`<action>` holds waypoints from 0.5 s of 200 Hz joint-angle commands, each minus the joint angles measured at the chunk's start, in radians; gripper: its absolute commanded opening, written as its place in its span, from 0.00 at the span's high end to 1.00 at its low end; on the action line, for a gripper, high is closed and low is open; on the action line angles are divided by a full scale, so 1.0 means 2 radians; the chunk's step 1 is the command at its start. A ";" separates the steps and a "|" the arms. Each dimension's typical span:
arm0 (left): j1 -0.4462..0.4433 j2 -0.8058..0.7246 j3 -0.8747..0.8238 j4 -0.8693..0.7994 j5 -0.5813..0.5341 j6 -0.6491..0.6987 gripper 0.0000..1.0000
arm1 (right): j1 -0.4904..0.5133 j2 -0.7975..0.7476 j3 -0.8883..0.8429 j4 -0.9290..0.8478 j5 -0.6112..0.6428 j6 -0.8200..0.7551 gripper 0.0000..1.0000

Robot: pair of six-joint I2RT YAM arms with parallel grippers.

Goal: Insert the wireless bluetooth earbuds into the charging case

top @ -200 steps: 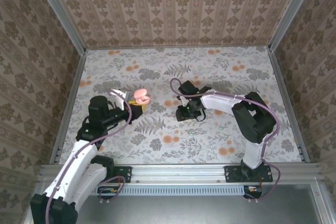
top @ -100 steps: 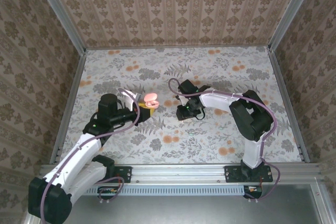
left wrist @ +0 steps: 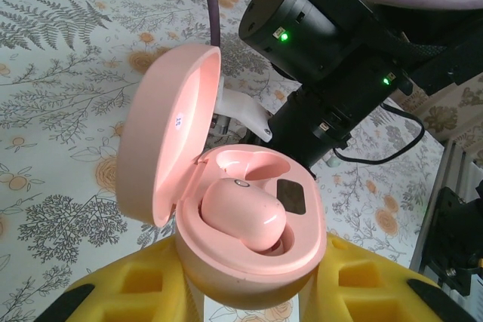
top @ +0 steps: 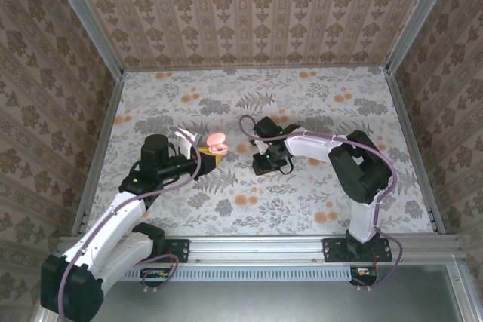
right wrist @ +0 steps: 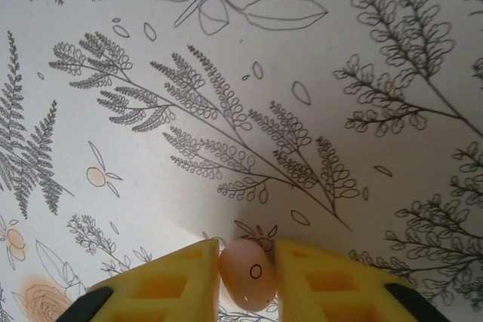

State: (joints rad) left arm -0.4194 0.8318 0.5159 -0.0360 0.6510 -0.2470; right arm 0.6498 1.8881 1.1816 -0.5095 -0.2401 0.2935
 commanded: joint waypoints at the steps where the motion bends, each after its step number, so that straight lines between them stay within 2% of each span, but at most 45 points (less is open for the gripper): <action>1: -0.005 -0.001 0.018 0.011 -0.001 0.005 1.00 | 0.009 -0.002 -0.011 -0.029 0.004 0.008 0.78; 35: -0.004 -0.002 0.015 0.014 -0.001 0.007 1.00 | 0.006 -0.029 -0.015 -0.030 0.023 0.026 0.85; 100: -0.007 -0.020 -0.020 0.085 0.006 0.030 1.00 | 0.009 -0.148 0.017 -0.094 0.077 0.043 0.86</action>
State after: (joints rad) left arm -0.4210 0.8177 0.5022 0.0349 0.6510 -0.2314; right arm 0.6590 1.7191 1.1633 -0.5983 -0.1600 0.3515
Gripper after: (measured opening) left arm 0.304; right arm 0.140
